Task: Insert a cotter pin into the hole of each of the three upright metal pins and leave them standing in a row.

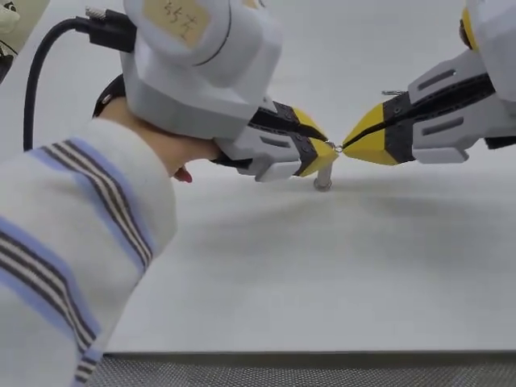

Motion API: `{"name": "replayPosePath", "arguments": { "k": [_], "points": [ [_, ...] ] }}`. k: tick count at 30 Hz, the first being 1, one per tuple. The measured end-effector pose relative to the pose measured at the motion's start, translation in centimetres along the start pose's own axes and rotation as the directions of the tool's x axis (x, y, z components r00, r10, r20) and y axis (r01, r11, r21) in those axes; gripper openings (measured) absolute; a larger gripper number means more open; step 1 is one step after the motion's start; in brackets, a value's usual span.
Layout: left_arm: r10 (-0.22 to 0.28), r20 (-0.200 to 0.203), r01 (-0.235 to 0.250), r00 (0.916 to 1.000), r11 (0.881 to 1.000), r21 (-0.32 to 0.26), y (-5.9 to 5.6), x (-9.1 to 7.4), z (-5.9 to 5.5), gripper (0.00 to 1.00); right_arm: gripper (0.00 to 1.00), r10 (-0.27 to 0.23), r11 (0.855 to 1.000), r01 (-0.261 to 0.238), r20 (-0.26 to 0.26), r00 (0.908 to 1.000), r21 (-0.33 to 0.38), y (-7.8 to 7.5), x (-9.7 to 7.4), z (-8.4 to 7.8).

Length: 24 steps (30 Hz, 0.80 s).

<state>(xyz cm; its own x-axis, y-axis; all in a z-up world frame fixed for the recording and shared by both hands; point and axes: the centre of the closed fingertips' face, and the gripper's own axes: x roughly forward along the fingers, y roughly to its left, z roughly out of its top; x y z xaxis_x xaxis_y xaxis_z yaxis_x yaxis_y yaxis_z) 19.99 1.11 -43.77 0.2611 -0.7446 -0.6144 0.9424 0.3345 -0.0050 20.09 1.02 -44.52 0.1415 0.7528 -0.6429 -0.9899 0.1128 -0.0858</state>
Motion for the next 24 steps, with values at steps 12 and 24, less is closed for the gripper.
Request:
{"name": "replayPosePath", "arguments": {
  "k": [12, 24],
  "points": [
    [0.003, -0.01, -0.003, 0.9999, 1.0, -0.014, 0.1, -0.5, -0.8, 0.06, 0.08, -0.024, 0.997, 0.023, 0.013, 0.9996, 0.071, 0.5, 0.0, -0.5],
    [0.025, 0.083, -0.014, 0.9962, 0.992, -0.126, -0.2, -2.6, -1.6, 0.38, 0.12, -0.02, 0.983, 0.005, 0.083, 0.9964, 0.182, 1.2, 1.6, -0.3]
  ]
}}
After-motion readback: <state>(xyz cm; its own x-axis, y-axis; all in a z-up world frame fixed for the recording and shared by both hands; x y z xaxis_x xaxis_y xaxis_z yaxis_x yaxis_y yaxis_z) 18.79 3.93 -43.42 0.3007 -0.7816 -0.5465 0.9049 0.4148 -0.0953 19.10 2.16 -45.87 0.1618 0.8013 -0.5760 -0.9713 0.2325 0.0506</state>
